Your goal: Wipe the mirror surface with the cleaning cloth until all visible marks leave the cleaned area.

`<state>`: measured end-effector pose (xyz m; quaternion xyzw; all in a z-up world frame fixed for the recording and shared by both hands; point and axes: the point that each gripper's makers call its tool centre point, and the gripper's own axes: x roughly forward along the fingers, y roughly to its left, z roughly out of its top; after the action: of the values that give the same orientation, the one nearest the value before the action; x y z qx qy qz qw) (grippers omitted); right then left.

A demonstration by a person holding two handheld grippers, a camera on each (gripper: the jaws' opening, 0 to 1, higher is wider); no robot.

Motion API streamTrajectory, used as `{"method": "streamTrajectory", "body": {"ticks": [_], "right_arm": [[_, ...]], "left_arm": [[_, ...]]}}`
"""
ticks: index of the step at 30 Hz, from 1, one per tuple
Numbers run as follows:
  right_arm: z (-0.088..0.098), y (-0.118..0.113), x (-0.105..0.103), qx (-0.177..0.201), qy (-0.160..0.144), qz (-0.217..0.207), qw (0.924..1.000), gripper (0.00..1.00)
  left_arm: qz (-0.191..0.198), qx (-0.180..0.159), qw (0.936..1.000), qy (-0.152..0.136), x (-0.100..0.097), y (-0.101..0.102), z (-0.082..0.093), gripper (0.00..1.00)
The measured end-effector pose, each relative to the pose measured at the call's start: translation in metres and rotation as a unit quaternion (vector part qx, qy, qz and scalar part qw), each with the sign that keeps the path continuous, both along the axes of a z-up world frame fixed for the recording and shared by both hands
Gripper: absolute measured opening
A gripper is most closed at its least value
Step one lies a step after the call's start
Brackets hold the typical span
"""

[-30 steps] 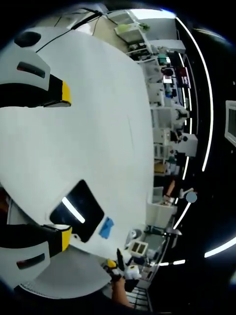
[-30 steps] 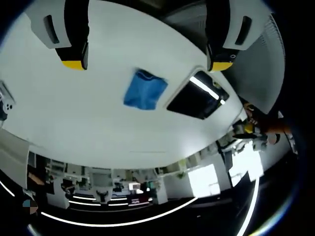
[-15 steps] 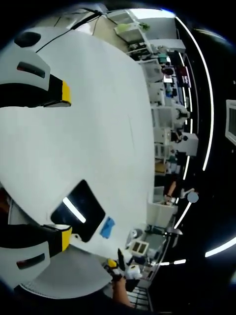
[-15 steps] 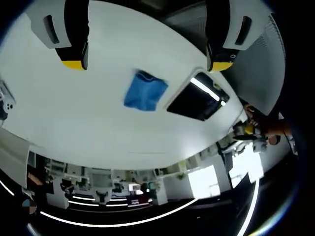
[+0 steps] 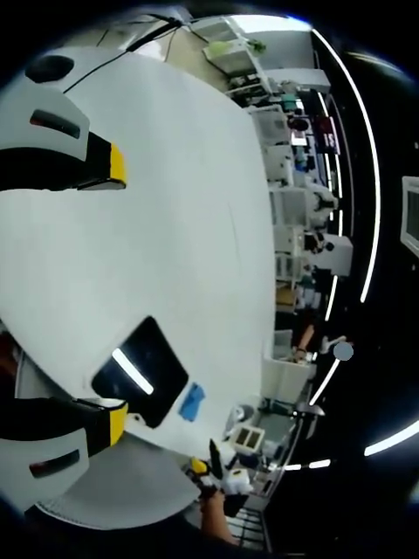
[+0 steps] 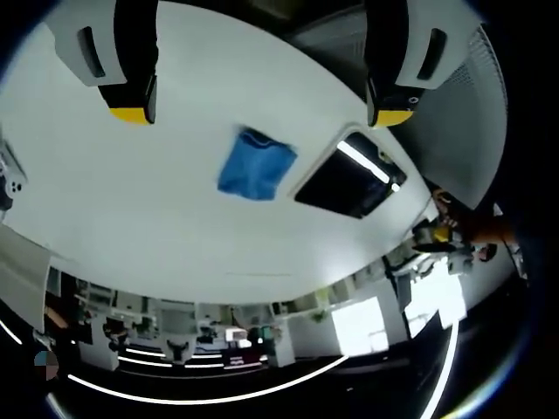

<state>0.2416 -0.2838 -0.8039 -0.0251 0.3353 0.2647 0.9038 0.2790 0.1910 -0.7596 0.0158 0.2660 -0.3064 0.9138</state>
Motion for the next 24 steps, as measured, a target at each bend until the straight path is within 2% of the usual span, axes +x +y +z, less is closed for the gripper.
{"method": "streamTrajectory", "body": {"ticks": [8, 24], "right_arm": [[-0.0041, 0.0009, -0.0006, 0.003, 0.018, -0.009, 0.9998, 1.00], [-0.0043, 0.0003, -0.0017, 0.004, 0.017, -0.015, 0.9997, 1.00]], "left_arm": [[0.002, -0.001, 1.0000, 0.002, -0.0015, 0.0003, -0.0024, 0.99], [0.003, -0.003, 1.0000, 0.002, 0.0001, -0.0003, -0.0036, 0.99]]}}
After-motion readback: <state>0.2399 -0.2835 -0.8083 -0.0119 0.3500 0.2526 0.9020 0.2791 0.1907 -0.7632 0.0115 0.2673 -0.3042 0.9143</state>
